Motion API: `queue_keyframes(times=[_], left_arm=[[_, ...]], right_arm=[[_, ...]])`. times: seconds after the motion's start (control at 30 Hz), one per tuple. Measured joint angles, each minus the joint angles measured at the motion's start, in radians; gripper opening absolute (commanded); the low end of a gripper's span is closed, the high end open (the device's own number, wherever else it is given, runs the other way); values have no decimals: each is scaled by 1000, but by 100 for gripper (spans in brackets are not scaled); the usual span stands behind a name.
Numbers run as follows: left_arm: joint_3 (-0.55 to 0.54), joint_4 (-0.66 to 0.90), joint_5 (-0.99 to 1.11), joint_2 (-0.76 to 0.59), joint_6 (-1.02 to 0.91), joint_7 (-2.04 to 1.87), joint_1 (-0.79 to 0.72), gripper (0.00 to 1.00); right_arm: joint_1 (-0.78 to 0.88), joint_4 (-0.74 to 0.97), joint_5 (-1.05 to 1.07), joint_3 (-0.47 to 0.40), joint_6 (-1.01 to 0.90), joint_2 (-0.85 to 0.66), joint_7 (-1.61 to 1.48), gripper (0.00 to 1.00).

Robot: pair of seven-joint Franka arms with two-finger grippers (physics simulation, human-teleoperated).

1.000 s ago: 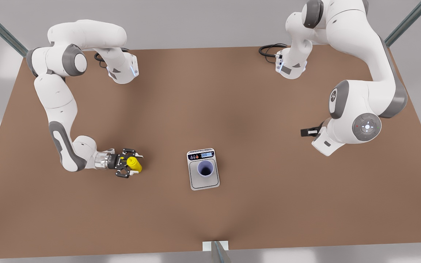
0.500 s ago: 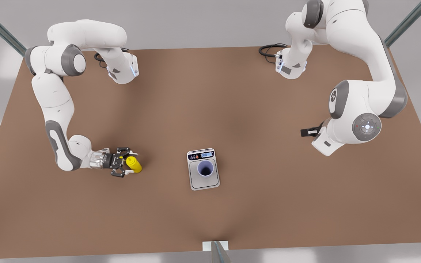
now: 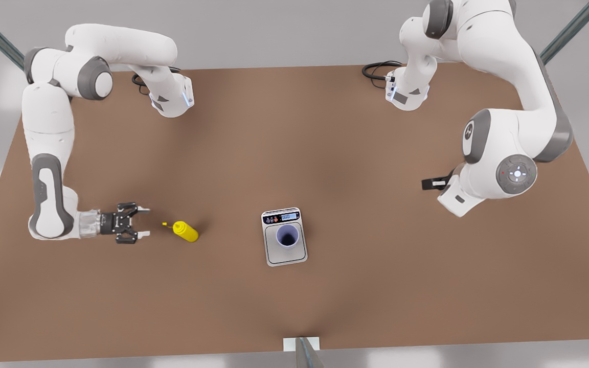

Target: Move cup to the weight, pick up sauce bottle, pour sauce

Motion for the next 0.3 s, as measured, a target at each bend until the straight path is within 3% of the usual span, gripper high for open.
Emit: queue_keyframes(times=[0.07, 0.13, 0.2, 0.3], left_arm=[[0, 33, -5, -4, 3, -14, 5, 100], [2, 73, -4, -3, 5, -11, 5, 100], [3, 75, -4, -3, 5, -8, 5, 100], [2, 75, -3, -3, 3, -14, 5, 100]], right_arm=[[111, 120, -365, 8, 8, -183, -44, 100], [180, 148, -804, 134, 64, -402, -348, 100], [179, 132, -898, 240, 53, -508, -352, 100], [180, 80, -894, 240, 92, -550, -350, 100]])
